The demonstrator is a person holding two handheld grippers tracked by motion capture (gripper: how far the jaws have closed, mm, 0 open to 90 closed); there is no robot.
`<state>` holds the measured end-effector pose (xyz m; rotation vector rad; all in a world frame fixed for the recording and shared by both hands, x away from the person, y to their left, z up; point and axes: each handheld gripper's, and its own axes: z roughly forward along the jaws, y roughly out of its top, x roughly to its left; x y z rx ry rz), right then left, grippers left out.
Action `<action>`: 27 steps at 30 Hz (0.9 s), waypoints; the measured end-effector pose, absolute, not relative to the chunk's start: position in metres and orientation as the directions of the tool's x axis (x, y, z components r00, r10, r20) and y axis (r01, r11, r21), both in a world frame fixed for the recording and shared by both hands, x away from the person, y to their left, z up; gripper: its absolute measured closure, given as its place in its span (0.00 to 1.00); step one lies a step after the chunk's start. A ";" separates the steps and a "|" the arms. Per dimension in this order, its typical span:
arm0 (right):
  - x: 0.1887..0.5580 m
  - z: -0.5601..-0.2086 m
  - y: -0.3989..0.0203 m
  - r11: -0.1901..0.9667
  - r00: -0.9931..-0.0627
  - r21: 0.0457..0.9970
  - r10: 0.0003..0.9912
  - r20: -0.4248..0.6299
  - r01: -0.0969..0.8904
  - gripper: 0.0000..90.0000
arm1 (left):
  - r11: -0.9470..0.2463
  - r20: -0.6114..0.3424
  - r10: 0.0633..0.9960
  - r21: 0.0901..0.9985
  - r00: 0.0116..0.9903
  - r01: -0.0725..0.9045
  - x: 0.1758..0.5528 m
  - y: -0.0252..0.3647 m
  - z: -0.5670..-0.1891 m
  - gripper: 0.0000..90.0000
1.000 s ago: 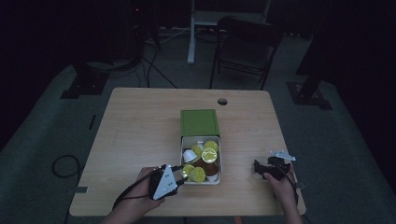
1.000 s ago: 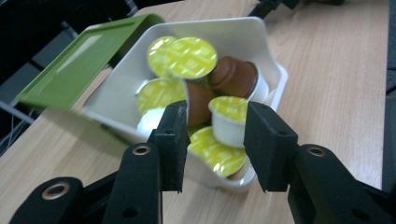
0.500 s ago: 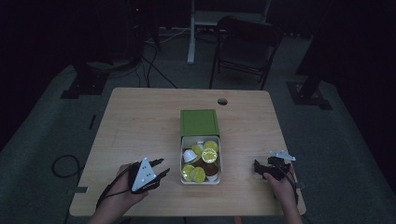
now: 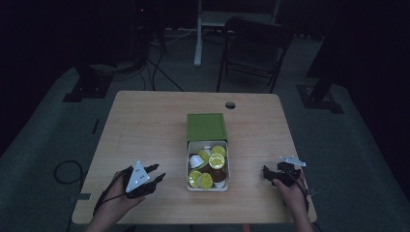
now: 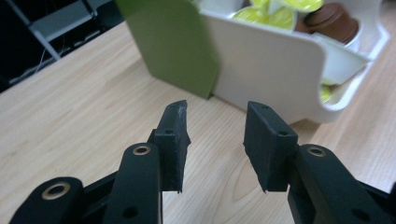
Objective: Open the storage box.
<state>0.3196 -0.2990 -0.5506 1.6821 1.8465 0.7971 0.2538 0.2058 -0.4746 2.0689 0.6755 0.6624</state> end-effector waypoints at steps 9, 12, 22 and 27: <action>0.320 -0.551 -0.299 0.058 -0.099 0.719 0.995 0.015 0.693 0.12 | -0.443 0.143 0.714 0.850 0.685 0.285 0.259 0.231 -0.494 0.67; 0.320 -0.551 -0.299 0.058 -0.099 0.719 0.995 0.015 0.693 0.12 | -0.424 0.123 0.734 0.851 0.668 0.310 0.260 0.239 -0.500 0.67; 0.320 -0.551 -0.299 0.059 -0.099 0.719 0.995 0.015 0.693 0.12 | -0.379 0.080 0.793 0.841 0.604 0.386 0.265 0.264 -0.518 0.66; 0.320 -0.551 -0.299 0.058 -0.099 0.719 0.995 0.015 0.693 0.12 | -0.356 0.049 0.817 0.827 0.574 0.435 0.268 0.273 -0.528 0.63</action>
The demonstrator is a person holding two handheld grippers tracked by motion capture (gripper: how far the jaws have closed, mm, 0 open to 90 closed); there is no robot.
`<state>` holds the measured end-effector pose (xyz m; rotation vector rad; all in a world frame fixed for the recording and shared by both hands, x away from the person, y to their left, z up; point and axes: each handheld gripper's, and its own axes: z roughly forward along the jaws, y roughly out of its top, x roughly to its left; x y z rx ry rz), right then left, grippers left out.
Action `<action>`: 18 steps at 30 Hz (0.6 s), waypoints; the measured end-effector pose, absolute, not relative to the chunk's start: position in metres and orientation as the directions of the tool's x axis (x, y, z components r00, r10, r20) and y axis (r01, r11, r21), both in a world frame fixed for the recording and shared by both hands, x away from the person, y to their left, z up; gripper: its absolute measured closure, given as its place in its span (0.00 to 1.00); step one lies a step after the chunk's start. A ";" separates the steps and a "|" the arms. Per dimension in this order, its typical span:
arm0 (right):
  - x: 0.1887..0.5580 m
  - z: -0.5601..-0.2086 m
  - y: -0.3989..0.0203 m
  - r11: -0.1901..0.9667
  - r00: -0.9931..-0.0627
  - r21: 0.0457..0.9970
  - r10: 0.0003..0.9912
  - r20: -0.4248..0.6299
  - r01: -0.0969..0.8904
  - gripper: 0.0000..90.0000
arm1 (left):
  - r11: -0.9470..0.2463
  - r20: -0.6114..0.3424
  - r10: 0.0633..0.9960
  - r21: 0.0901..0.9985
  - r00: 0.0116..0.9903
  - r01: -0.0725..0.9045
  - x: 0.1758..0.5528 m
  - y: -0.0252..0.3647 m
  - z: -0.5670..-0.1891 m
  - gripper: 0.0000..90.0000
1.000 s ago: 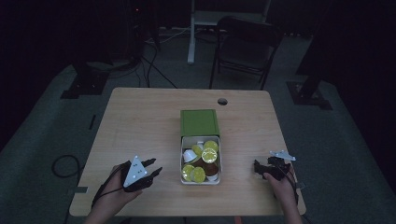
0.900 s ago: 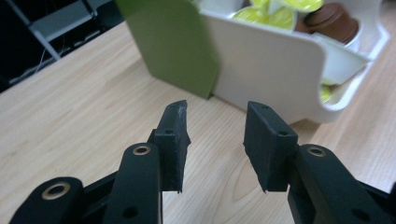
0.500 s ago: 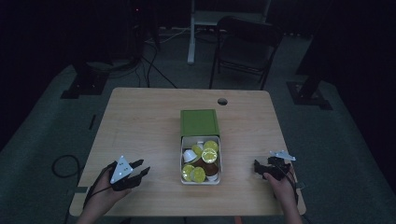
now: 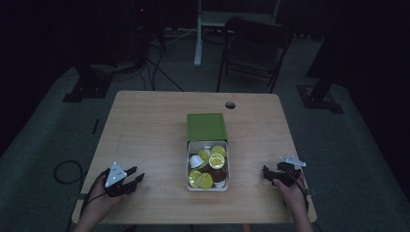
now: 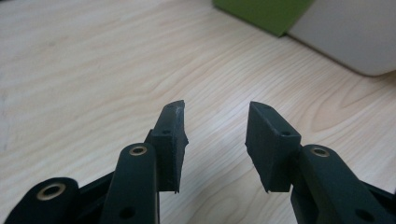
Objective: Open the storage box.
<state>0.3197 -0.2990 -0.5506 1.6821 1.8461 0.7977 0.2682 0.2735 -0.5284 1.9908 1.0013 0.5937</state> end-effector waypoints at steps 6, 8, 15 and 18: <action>0.320 -0.551 -0.299 0.058 -0.099 0.719 0.995 0.015 0.693 0.12 | -0.338 0.025 0.840 0.806 0.542 0.486 0.269 0.279 -0.532 0.53; 0.320 -0.551 -0.299 0.058 -0.099 0.719 0.995 0.015 0.693 0.12 | -0.327 0.012 0.845 0.803 0.535 0.499 0.270 0.280 -0.532 0.49; 0.320 -0.551 -0.299 0.058 -0.100 0.719 0.995 0.015 0.693 0.12 | -0.324 0.031 0.868 0.791 0.495 0.518 0.273 0.283 -0.535 0.22; 0.320 -0.551 -0.299 0.058 -0.100 0.719 0.995 0.015 0.693 0.12 | -0.337 0.032 0.867 0.772 0.496 0.539 0.273 0.283 -0.538 0.19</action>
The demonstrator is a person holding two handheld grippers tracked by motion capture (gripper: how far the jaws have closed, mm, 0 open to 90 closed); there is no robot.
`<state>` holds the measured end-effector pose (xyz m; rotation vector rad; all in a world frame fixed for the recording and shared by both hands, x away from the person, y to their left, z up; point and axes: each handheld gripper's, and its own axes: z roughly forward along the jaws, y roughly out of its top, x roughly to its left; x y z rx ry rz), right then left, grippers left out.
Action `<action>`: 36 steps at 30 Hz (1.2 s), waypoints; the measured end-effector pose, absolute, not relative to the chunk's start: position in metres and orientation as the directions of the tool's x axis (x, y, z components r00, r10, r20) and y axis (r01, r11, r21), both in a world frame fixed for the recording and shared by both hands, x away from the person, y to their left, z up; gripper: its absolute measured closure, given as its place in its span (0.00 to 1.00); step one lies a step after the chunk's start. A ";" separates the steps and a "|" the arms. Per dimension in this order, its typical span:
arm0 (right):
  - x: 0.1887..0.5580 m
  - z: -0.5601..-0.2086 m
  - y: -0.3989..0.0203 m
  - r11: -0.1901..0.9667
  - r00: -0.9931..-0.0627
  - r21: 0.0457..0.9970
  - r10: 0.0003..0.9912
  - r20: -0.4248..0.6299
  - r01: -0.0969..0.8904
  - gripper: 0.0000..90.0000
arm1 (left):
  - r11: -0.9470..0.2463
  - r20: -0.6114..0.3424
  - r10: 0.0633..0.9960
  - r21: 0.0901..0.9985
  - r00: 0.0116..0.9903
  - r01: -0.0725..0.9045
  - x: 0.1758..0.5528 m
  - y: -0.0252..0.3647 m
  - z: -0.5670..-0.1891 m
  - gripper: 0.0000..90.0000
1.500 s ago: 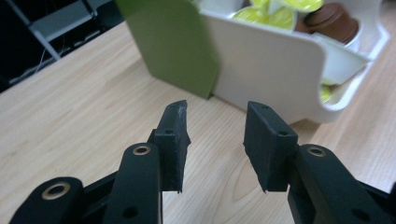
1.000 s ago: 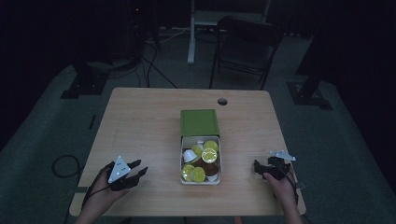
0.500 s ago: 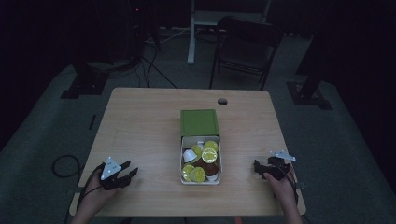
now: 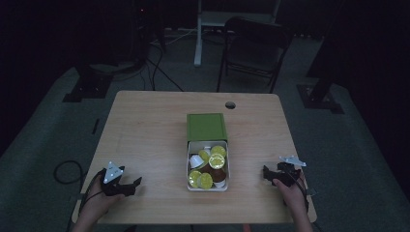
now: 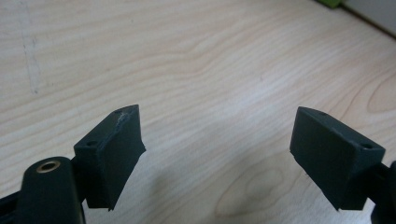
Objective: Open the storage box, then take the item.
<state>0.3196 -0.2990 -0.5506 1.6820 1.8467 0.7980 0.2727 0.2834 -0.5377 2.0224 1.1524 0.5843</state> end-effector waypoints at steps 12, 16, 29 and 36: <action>0.320 -0.551 -0.299 0.059 -0.101 0.719 0.995 0.016 0.693 0.12 | -0.359 0.030 0.875 0.710 0.483 0.606 0.279 0.280 -0.545 0.12; 0.319 -0.550 -0.298 0.058 -0.098 0.719 0.995 0.015 0.693 0.12 | -0.348 0.013 0.877 0.705 0.480 0.617 0.280 0.278 -0.545 0.14; 0.309 -0.534 -0.293 0.063 -0.150 0.714 0.987 0.059 0.698 0.12 | -0.331 0.014 0.892 0.701 0.451 0.632 0.282 0.274 -0.546 0.12; 0.302 -0.508 -0.277 0.077 -0.203 0.744 0.976 0.080 0.663 0.12 | -0.328 0.015 0.895 0.701 0.447 0.633 0.283 0.273 -0.546 0.11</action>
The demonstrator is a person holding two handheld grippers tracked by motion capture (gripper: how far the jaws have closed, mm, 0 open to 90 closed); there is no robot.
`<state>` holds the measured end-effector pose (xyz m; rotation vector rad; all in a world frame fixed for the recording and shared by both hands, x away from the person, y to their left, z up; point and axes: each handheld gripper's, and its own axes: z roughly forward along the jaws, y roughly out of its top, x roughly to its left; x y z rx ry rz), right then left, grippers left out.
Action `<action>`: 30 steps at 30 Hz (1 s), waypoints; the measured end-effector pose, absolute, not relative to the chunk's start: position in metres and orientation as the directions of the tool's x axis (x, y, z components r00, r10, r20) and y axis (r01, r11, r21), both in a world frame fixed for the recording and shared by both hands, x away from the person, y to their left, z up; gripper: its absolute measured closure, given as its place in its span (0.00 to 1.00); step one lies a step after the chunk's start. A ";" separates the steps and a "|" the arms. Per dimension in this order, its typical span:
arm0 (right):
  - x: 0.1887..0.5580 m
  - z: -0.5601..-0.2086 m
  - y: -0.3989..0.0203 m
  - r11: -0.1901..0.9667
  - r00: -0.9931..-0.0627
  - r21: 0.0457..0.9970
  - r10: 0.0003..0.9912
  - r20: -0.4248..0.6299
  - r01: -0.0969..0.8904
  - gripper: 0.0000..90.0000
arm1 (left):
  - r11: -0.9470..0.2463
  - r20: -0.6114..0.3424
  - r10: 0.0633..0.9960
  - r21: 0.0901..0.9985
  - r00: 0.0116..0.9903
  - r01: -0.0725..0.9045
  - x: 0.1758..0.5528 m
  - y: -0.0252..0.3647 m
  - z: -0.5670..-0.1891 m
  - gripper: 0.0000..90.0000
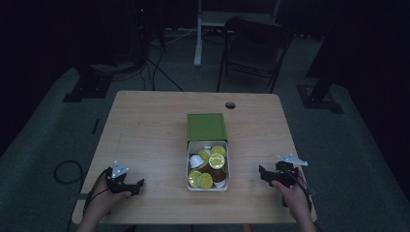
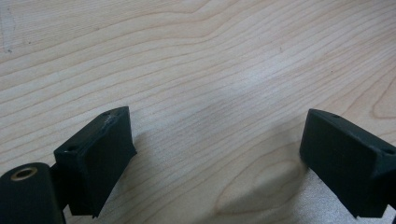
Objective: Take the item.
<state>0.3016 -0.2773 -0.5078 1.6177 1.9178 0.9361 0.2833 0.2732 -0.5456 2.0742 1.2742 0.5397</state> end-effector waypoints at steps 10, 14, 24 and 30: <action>0.291 -0.468 -0.250 0.109 -0.297 0.796 0.950 0.092 0.595 0.12 | -0.327 0.015 0.895 0.701 0.445 0.634 0.283 0.273 -0.546 0.11; 0.287 -0.457 -0.239 0.132 -0.340 0.810 0.937 0.087 0.571 0.12 | -0.327 0.015 0.895 0.701 0.445 0.634 0.283 0.273 -0.546 0.11; 0.276 -0.437 -0.208 0.194 -0.456 0.837 0.887 0.074 0.512 0.12 | -0.320 0.015 0.900 0.702 0.436 0.636 0.283 0.272 -0.546 0.11; 0.269 -0.426 -0.192 0.226 -0.514 0.851 0.856 0.058 0.474 0.15 | -0.320 0.015 0.900 0.702 0.436 0.636 0.283 0.272 -0.546 0.11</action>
